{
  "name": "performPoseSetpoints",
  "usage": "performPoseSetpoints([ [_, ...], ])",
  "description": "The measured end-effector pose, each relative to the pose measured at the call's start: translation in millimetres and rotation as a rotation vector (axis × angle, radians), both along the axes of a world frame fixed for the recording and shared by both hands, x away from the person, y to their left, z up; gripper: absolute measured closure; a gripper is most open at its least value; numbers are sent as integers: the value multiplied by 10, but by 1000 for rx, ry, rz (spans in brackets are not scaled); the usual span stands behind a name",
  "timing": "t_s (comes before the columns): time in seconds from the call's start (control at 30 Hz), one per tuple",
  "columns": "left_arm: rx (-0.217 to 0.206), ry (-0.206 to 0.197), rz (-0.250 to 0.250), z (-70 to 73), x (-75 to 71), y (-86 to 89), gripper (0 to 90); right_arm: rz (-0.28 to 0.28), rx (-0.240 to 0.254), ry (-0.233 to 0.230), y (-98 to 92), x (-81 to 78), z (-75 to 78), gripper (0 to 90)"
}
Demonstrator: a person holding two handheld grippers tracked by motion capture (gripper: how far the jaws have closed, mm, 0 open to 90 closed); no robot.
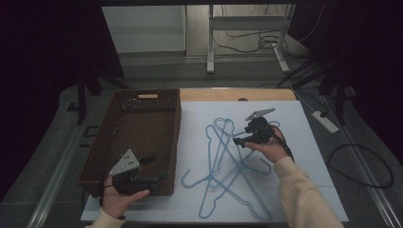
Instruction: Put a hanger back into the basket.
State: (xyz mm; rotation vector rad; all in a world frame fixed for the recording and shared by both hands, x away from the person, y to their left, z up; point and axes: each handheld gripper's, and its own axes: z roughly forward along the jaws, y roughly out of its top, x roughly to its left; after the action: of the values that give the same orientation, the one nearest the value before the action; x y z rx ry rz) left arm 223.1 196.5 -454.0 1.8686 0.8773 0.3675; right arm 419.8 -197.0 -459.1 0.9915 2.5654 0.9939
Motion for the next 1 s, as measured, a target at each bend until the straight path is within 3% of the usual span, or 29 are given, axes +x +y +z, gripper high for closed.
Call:
performPoseSetpoints([
  [0.67,9,-11,-4,29,-8,-14,257,18,-114,65,418,574,-266,385],
  [0.8,11,-11,-7,27,-9,-13,256,31,-157,63,520,660,-327,445],
  [1.0,10,-14,-5,29,-12,-11,256,47,-183,84,586,746,-424,560],
])
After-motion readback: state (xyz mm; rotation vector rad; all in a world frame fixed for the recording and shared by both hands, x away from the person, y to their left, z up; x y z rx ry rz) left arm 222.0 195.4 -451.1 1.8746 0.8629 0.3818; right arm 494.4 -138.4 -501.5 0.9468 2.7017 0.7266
